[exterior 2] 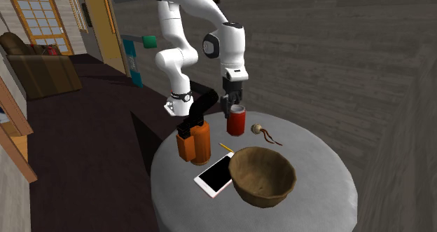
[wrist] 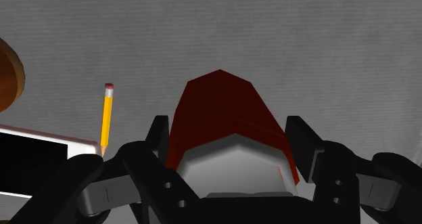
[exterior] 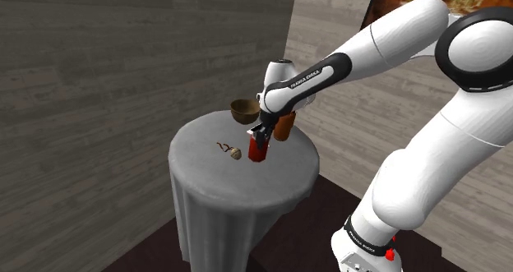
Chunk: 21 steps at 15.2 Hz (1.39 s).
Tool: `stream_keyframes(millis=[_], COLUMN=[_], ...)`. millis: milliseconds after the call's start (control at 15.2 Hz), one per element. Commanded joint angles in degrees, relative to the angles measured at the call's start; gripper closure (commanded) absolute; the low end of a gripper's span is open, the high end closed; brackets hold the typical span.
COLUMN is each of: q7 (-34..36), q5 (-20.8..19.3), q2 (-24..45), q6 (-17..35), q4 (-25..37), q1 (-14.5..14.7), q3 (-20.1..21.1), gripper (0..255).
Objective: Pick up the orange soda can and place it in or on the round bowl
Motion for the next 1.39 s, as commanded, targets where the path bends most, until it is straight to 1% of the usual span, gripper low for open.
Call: stream_keyframes(millis=[0,660,1320], q7=[0.05,0.54,0.82], q5=[-0.16,-0.67,-0.87], q2=[-1.11,-5.96,-9.3], q6=[-1.69,-10.27,-18.56], q4=[0.6,4.34,9.3], q1=[-0.07,-0.2,-0.23], q3=[0.0,0.28,0.56], gripper=[255,255,255])
